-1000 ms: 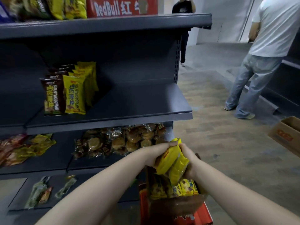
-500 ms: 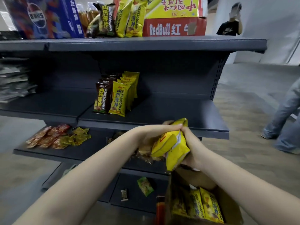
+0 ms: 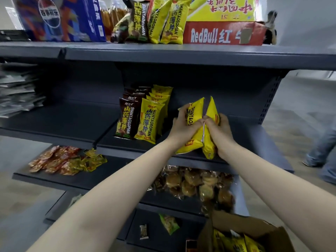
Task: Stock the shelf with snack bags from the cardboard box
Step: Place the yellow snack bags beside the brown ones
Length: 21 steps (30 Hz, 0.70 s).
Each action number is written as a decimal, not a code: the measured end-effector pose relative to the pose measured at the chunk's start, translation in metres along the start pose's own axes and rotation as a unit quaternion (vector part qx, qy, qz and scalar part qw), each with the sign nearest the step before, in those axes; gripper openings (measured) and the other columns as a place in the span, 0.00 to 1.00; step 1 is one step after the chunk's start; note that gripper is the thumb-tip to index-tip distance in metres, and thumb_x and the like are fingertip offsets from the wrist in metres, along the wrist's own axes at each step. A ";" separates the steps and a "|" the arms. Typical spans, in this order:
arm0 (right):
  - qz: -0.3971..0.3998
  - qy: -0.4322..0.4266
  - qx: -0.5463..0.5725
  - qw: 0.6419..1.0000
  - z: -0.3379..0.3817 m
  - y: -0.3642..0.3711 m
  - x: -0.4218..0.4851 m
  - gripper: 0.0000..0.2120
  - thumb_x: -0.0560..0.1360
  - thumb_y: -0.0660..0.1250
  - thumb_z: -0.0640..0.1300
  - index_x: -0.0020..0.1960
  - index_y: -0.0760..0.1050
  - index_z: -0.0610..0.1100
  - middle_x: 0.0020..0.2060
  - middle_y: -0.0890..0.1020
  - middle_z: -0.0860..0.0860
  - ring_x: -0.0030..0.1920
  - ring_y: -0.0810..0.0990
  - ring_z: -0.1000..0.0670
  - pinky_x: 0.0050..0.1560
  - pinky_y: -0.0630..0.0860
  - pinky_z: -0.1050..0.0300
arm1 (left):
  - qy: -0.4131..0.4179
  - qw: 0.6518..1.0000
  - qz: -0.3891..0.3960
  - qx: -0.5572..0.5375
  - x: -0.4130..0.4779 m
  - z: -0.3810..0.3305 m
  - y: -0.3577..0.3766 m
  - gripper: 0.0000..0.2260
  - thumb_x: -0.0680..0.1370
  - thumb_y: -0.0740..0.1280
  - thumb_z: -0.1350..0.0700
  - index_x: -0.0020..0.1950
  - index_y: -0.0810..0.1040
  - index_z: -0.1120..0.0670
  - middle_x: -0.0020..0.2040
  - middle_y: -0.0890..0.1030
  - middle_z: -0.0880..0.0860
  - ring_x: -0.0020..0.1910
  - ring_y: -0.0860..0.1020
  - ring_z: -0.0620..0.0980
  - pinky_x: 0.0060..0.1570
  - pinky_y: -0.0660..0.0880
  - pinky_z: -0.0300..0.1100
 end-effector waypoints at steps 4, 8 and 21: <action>-0.043 -0.048 -0.018 0.998 0.001 0.019 0.026 0.24 0.78 0.65 0.48 0.70 0.62 0.46 0.53 0.75 0.53 0.50 0.76 0.55 0.47 0.72 0.64 | 0.054 0.994 -0.046 0.080 0.039 0.007 -0.020 0.31 0.75 0.68 0.47 0.74 0.56 0.41 0.67 0.64 0.55 0.61 0.69 0.51 0.56 0.65 0.39; -0.081 -0.067 -0.051 0.993 0.000 0.030 0.058 0.25 0.78 0.65 0.48 0.72 0.62 0.45 0.55 0.75 0.51 0.54 0.75 0.52 0.52 0.70 0.60 | 0.116 0.974 -0.106 0.161 0.076 0.012 -0.029 0.29 0.76 0.67 0.50 0.74 0.58 0.44 0.67 0.63 0.57 0.61 0.73 0.56 0.56 0.73 0.44; 0.017 -0.015 -0.057 0.998 -0.026 0.084 0.145 0.21 0.78 0.65 0.47 0.69 0.64 0.47 0.55 0.78 0.50 0.48 0.78 0.58 0.46 0.77 0.62 | 0.134 0.955 -0.128 0.233 0.170 0.052 -0.014 0.26 0.78 0.62 0.59 0.76 0.60 0.55 0.73 0.58 0.63 0.69 0.63 0.64 0.66 0.64 0.54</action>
Point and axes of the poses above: each hand's wrist, its own x-axis towards the middle knuckle, its own y-axis out of the palm, z = x × y, the point moved 7 cm from there along x, towards the middle knuckle
